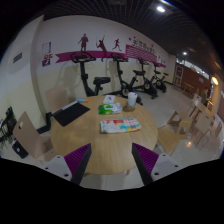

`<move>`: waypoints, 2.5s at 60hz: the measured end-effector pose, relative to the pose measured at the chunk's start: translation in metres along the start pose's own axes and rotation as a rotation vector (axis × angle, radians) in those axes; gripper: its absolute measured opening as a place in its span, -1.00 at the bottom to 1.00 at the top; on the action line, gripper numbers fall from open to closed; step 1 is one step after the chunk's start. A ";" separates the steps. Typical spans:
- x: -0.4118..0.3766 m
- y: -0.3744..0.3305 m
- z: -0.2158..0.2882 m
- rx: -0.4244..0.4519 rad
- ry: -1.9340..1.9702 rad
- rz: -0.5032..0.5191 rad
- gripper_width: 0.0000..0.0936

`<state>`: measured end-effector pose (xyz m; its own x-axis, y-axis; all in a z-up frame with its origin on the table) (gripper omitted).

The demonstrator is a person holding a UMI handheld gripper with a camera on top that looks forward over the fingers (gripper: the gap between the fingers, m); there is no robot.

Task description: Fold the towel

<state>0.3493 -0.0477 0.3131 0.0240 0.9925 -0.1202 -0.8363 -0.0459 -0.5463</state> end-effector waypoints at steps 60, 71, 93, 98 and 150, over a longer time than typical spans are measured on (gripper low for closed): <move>0.029 0.399 -0.006 -0.104 -0.088 0.047 0.83; 0.038 0.452 -0.007 -0.154 -0.094 0.038 0.78; 0.011 0.440 0.022 -0.227 0.006 0.088 -0.99; 0.011 0.415 0.055 -0.177 0.086 0.115 -0.99; 0.225 0.328 0.053 -0.218 0.030 0.039 0.85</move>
<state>0.0511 0.1671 0.1510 0.0128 0.9858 -0.1673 -0.6992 -0.1108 -0.7063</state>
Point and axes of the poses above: the point between the fingertips, and its own axes, seen from behind it with the camera up: x to the right, z up, y forward, the way the camera looks, the point moved 10 cm from there along -y, backward, against the way the camera looks, and after that the axes turned 13 degrees about z, right-handed, at the moved point
